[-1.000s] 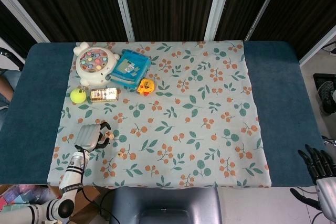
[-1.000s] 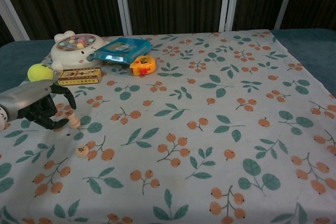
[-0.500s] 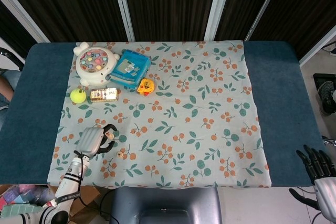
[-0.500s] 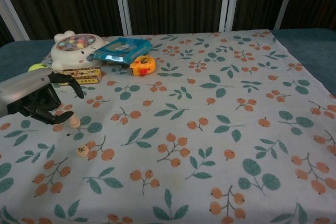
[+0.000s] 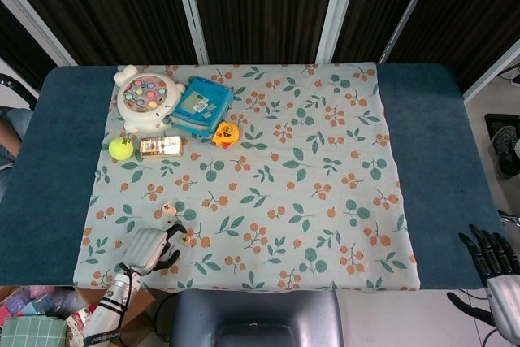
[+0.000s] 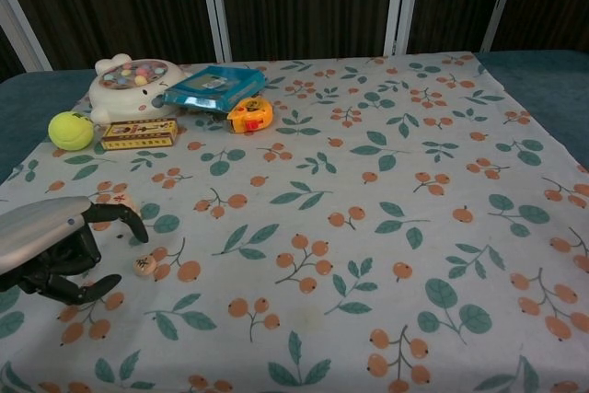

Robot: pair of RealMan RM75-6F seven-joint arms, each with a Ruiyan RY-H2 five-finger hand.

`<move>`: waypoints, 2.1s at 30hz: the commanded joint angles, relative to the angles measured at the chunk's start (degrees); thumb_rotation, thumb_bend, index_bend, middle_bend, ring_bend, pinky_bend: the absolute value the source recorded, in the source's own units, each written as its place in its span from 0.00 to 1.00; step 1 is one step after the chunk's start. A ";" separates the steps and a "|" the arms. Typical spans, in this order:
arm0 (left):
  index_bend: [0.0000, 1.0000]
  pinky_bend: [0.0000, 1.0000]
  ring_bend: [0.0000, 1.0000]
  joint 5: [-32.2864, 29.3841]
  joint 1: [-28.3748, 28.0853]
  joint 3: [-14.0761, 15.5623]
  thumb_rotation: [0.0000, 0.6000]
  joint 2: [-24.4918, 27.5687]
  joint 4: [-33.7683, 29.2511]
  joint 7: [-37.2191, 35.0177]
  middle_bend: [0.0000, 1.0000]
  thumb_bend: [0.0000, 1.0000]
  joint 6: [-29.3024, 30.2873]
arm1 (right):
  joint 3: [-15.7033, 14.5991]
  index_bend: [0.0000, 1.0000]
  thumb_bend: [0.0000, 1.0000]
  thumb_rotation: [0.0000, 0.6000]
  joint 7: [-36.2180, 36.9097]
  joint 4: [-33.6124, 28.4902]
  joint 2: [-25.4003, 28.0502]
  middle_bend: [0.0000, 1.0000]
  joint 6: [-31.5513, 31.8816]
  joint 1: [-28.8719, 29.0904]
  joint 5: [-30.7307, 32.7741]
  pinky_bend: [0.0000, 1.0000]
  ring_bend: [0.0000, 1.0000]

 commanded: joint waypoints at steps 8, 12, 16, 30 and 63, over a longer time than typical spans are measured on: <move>0.35 1.00 1.00 0.65 1.25 -0.61 1.00 -4.89 7.20 -1.49 1.00 0.40 -0.09 | -0.02 0.00 0.21 1.00 0.26 0.02 0.07 0.00 0.12 -0.04 0.03 0.03 0.00; 0.36 1.00 1.00 0.73 1.34 -1.13 1.00 -5.65 8.29 -1.96 1.00 0.40 -0.30 | 0.01 0.00 0.20 1.00 0.41 0.07 0.10 0.00 0.20 -0.05 0.04 0.03 0.00; 0.36 1.00 1.00 0.63 1.19 -1.66 1.00 -6.17 8.61 -1.62 1.00 0.40 -0.80 | -0.04 0.00 0.20 1.00 0.51 0.11 0.13 0.00 0.27 -0.08 -0.02 0.03 0.00; 0.43 1.00 1.00 -0.04 1.22 -2.86 1.00 -7.81 9.31 -1.02 1.00 0.40 -1.75 | -0.03 0.00 0.20 1.00 1.26 0.38 0.28 0.00 0.89 -0.29 -0.09 0.03 0.00; 0.54 1.00 1.00 -1.73 -0.67 -11.69 1.00 -2.72 2.29 -3.10 1.00 0.40 0.36 | 0.06 0.00 0.20 1.00 1.18 0.25 0.32 0.00 0.62 -0.26 0.18 0.03 0.00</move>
